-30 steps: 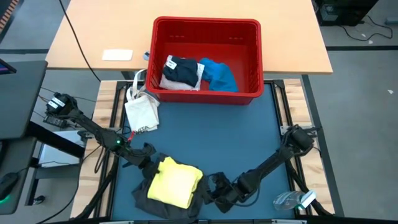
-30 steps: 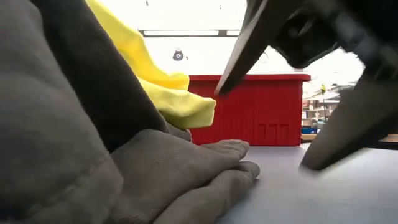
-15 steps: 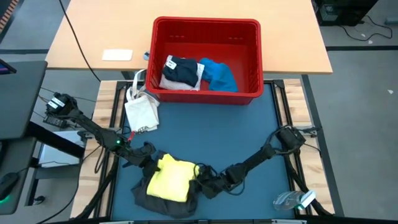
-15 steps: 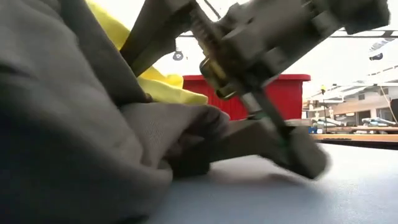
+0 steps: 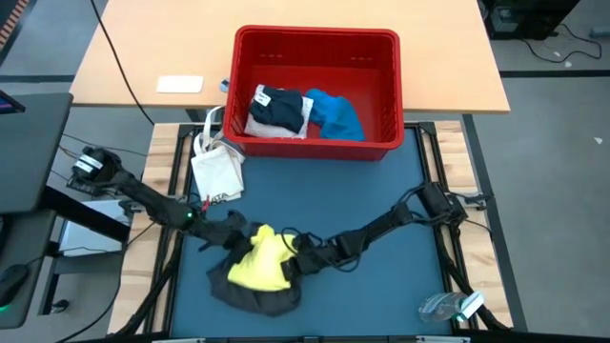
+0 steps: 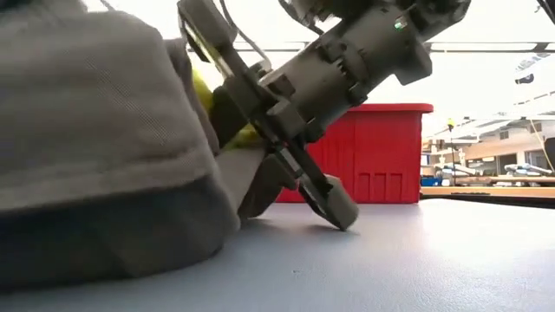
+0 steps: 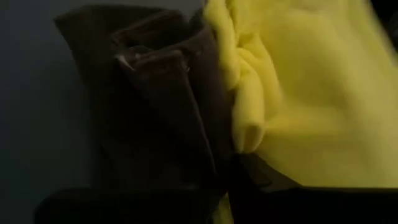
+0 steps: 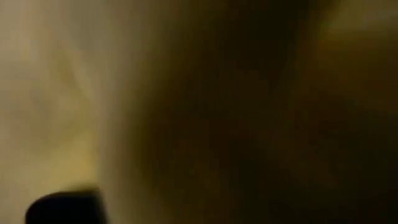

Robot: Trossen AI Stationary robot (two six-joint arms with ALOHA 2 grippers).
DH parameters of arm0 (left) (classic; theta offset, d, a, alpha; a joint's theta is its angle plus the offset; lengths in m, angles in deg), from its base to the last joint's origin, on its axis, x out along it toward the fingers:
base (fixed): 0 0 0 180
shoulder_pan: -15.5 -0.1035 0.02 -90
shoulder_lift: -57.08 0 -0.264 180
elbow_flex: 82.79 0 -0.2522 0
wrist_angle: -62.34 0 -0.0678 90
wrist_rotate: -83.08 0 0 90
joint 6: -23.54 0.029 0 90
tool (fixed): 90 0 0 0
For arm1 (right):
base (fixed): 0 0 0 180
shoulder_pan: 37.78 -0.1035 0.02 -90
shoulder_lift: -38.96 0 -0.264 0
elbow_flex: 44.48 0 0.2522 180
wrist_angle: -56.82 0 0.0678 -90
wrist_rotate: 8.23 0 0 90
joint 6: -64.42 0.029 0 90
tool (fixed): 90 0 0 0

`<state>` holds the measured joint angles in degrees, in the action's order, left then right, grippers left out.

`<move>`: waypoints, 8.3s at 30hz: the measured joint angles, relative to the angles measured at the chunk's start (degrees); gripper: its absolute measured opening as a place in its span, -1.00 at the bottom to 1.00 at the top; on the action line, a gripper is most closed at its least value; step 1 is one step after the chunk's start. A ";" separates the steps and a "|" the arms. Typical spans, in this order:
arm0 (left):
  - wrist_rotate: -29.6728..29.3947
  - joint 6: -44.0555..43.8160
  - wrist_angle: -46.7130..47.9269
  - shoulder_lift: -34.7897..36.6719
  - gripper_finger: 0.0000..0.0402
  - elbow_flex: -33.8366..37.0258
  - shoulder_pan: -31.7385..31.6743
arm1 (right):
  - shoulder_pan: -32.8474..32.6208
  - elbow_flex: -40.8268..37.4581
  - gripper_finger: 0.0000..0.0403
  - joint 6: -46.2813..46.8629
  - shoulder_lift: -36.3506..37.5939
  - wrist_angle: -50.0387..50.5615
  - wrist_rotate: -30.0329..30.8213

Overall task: Fold laundry
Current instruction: Put the stack of clothes into bin, then adjust the bin to the top table, then return to Home Position

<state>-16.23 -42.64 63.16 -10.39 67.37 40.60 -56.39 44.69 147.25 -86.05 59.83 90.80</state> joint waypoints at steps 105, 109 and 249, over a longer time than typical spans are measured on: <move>17.81 86.49 28.47 -27.60 -1.00 -60.40 -68.93 | 63.52 4.14 -0.97 -77.24 33.10 47.63 -2.73; 16.09 89.41 26.64 -31.29 -1.00 -63.71 -73.51 | 66.72 4.10 -0.95 -73.41 33.29 46.74 -9.47; 2.93 53.53 11.16 62.98 -0.91 15.63 -30.67 | 13.38 -75.02 -0.87 -69.51 124.17 9.15 -10.71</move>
<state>-13.29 10.89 74.32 52.59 83.00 9.93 -43.02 -30.33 77.74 38.12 68.97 80.09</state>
